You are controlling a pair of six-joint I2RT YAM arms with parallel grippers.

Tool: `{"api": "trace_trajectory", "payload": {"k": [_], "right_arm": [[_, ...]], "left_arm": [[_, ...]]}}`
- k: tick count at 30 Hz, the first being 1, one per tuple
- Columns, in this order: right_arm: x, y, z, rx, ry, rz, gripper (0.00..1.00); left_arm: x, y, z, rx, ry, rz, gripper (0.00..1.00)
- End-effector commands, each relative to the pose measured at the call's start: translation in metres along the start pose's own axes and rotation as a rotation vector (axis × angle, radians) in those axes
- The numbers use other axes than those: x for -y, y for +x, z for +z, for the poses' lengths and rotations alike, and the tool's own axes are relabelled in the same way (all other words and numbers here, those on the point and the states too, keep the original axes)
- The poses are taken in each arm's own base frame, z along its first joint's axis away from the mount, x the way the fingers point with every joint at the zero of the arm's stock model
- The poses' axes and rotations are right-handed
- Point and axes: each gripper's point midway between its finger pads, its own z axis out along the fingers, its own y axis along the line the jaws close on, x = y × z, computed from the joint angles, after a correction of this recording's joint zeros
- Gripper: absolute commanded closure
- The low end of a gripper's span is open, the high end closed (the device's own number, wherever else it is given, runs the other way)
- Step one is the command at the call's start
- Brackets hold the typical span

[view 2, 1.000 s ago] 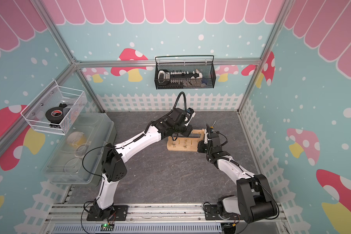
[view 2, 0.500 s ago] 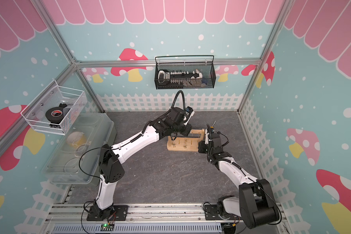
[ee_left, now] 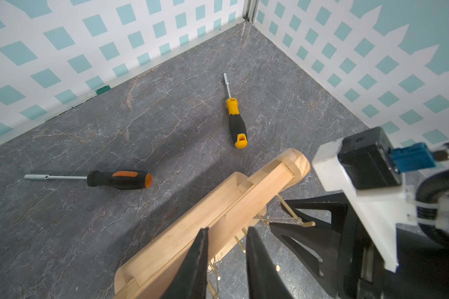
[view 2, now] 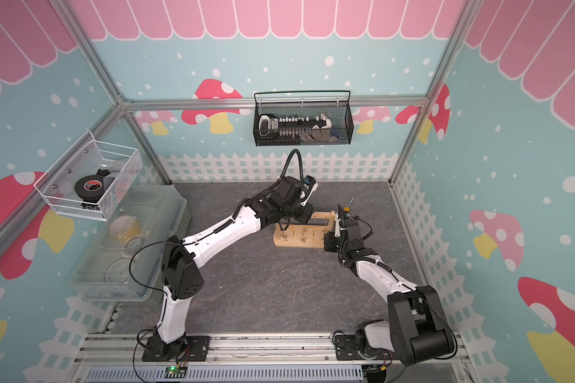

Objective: Hang the necklace on the jewelry display stand
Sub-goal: Hang the necklace on the stand.

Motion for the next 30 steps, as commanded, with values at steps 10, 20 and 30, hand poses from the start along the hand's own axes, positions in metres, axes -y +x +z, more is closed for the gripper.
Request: {"api": "trace_trajectory", "payload": {"k": [10,20,30], "right_arm": [[-0.003,-0.009,-0.019,0.034,-0.017,-0.003,0.65],[0.005,-0.011,-0.022,0.049,0.001,-0.019,0.72],[0.010,-0.024,-0.026,0.110,-0.004,-0.038,0.75]], "left_arm": [[-0.005,-0.018,-0.022,0.055,-0.017,-0.007,0.74],[-0.018,-0.015,-0.036,0.065,-0.075,-0.075,0.74],[0.006,0.005,-0.057,0.055,-0.019,-0.186,0.74]]}}
